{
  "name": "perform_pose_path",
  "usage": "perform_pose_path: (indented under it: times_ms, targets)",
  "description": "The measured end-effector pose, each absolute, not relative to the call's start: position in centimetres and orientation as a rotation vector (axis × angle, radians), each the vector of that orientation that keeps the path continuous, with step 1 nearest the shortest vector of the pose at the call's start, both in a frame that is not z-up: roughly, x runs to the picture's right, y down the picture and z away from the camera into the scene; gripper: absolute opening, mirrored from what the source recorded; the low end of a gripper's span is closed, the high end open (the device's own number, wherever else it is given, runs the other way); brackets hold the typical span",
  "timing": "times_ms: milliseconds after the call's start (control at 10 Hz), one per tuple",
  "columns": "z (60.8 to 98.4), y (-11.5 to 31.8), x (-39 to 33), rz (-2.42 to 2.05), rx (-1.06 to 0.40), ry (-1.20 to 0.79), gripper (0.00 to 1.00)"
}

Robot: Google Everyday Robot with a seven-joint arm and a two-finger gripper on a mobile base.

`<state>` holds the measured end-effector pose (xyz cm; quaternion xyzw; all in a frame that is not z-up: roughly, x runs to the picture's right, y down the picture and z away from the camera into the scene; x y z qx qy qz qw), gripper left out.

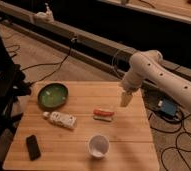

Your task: Place the pepper in the ceramic cup

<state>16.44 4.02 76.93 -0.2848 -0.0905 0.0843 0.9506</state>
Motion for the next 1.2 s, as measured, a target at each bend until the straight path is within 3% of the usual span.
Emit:
perform_pose_path:
  times_ms: [400,700,1200]
  targets:
    - [80.5,4.5,15.9,0.204,-0.552,-0.134,0.76]
    - [82.6,7.3,14.1,0.241,-0.589,-0.108,0.76]
    - [83.4,10.6,10.8,0.218,-0.671,-0.13,0.76]
